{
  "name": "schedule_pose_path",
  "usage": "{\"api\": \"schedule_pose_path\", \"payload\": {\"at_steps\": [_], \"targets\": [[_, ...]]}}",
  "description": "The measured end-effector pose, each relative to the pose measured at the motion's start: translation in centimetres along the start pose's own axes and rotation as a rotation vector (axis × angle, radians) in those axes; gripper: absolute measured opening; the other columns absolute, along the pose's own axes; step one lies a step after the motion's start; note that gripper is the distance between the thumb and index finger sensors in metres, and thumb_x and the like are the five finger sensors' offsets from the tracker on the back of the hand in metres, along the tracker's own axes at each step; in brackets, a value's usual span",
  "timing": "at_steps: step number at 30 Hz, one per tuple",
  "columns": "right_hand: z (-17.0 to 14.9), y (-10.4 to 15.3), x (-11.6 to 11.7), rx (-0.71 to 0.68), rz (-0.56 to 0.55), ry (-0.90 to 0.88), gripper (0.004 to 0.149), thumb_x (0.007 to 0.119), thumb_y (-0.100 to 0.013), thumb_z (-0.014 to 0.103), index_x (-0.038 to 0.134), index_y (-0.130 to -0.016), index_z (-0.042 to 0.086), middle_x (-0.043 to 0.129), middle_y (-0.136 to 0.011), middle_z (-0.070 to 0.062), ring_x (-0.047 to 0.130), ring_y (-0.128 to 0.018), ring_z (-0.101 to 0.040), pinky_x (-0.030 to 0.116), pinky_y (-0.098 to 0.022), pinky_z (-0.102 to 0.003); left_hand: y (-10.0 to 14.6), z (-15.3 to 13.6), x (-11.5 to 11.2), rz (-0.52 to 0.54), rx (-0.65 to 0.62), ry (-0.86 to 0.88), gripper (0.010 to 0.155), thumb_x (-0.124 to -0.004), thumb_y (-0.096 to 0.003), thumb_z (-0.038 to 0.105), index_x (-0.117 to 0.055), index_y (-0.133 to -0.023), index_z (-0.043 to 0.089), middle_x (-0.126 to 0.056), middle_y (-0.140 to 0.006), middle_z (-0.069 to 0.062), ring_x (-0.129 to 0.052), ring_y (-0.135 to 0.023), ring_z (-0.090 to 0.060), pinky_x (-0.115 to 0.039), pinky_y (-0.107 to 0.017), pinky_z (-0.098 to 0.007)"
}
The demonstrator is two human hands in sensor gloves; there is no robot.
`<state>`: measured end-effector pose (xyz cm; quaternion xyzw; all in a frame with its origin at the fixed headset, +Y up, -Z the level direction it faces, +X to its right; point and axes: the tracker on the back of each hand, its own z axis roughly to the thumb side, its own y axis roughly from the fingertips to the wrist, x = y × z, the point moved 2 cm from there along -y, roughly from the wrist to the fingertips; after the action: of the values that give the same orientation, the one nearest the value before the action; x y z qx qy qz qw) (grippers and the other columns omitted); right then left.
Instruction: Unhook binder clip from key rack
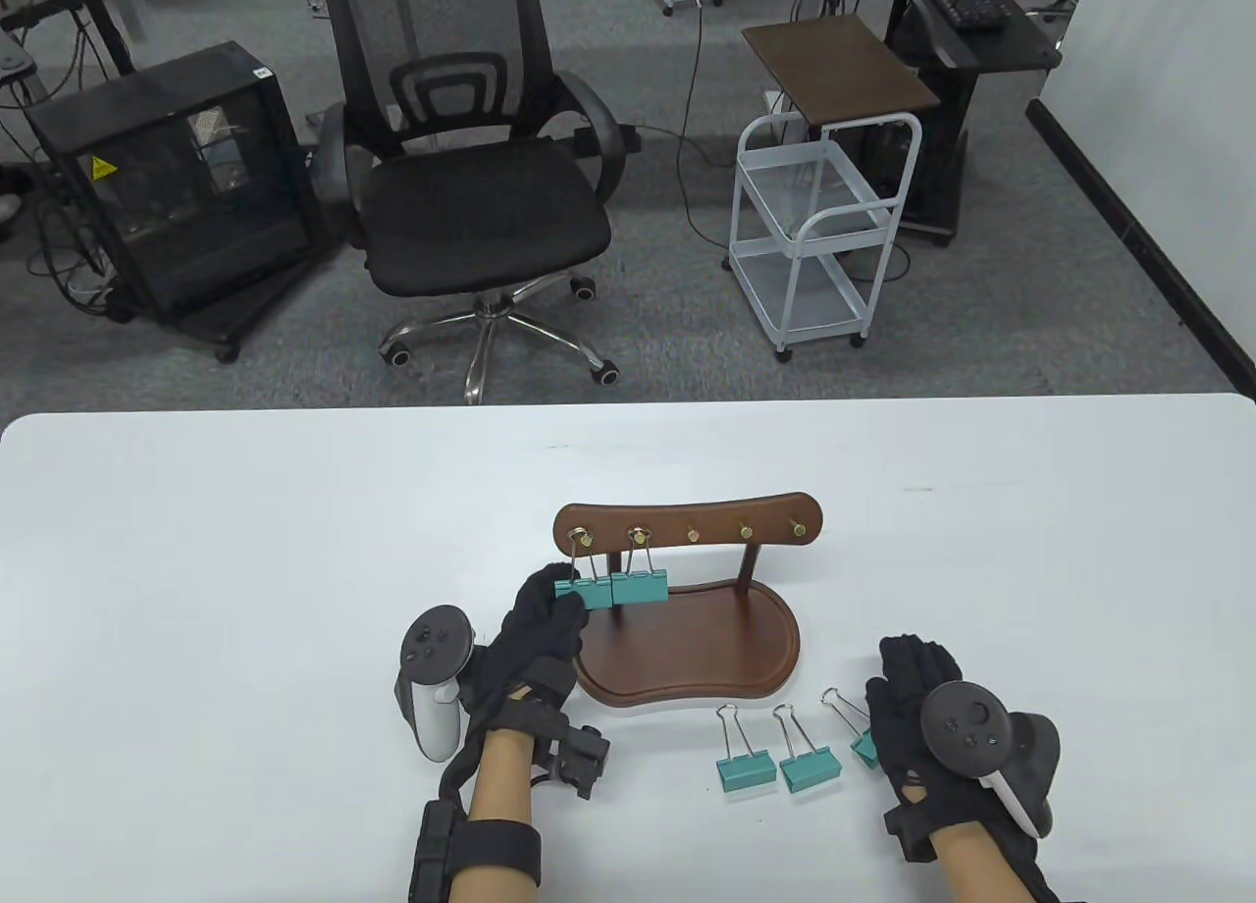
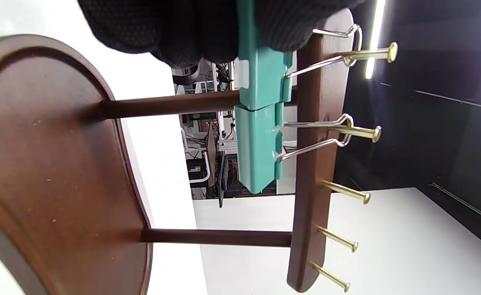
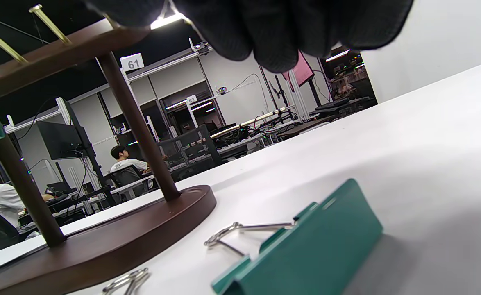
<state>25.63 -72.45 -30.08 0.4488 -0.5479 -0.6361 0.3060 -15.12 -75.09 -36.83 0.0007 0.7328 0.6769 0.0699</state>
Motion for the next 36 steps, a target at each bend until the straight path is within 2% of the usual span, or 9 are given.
{"api": "schedule_pose_path", "payload": {"at_steps": [24, 36], "targets": [[0.0, 0.0, 0.0, 0.001, -0.005, -0.005, 0.058, 0.065, -0.04, 0.049, 0.066, -0.089, 0.018, 0.068, -0.097, -0.013, 0.062, -0.088, -0.039, 0.065, -0.061, -0.05, 0.9, 1.9, 0.6, -0.02, -0.058, -0.042, 0.061, -0.074, -0.0533, 0.04, -0.055, -0.11, 0.028, -0.064, -0.106, -0.008, -0.072, -0.094, -0.032, -0.069, -0.067, -0.055], [0.2, 0.0, 0.0, -0.011, -0.011, -0.01, 0.058, 0.065, -0.041, 0.049, 0.066, -0.089, 0.018, 0.068, -0.097, -0.013, 0.062, -0.088, -0.039, 0.065, -0.061, -0.05, 4.2, 2.9, -0.2, -0.066, -0.123, 0.007, 0.057, -0.073, -0.0535, 0.043, -0.055, -0.107, 0.032, -0.065, -0.105, -0.006, -0.073, -0.093, -0.031, -0.07, -0.065, -0.053]]}}
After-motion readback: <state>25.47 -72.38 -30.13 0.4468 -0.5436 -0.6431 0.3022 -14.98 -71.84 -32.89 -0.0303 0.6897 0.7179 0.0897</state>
